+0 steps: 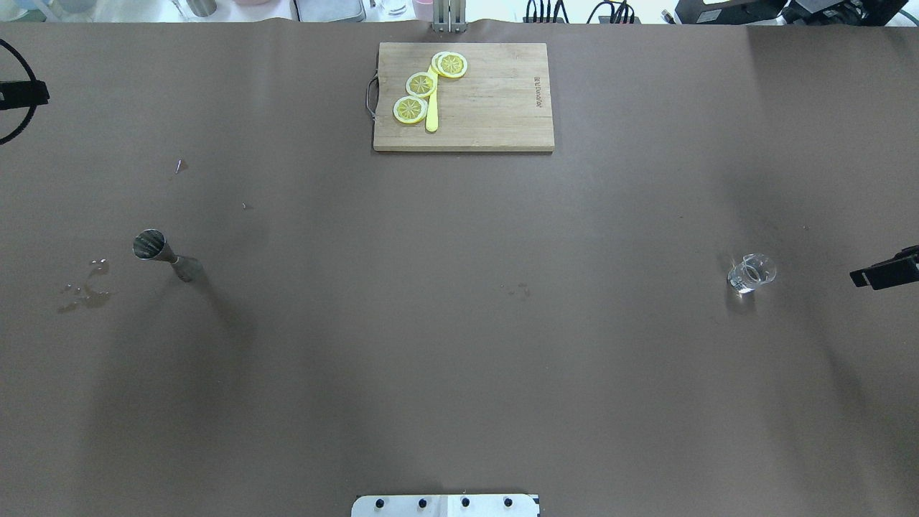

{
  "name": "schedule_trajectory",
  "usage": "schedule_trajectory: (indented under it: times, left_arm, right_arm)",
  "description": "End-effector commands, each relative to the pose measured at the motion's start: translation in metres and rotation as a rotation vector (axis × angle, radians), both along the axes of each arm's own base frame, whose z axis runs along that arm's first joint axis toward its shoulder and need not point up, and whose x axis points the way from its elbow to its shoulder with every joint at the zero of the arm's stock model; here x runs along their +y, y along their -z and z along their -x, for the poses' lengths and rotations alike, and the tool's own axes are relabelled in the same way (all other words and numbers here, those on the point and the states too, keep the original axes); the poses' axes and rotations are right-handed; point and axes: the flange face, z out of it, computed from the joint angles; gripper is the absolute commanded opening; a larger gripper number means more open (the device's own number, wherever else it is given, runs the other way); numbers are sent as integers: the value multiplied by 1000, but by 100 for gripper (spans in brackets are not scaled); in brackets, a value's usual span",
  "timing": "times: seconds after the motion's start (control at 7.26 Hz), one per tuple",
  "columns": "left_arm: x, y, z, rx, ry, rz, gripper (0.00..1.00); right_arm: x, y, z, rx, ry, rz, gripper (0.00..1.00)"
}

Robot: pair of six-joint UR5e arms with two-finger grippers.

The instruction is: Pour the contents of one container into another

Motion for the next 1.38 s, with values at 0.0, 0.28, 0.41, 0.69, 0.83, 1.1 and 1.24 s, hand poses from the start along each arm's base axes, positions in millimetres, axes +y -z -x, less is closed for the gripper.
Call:
schedule_trajectory:
  times: [0.0,0.28,0.41,0.69,0.83,1.1,1.24]
  left_arm:
    - [25,7,-46,0,110,-110,98]
    - [42,17,-79,-14,175,-192,98]
    - [50,19,-91,-9,214,-217,98]
    - [69,11,-109,-6,292,-249,98]
    - [79,11,-122,-10,328,-287,98]
    - [105,-2,-152,42,378,-311,98]
    - [113,-11,-165,49,405,-322,98]
  right_arm:
    - [3,-18,15,-93,-55,-29,100]
    - [7,-27,19,-114,-44,-114,100]
    - [9,-25,32,-97,-40,-168,100]
    - [18,-25,47,-80,-25,-269,100]
    - [23,-28,50,-85,-6,-317,100]
    - [28,-34,53,-117,0,-340,100]
    - [28,-46,53,-114,-1,-330,100]
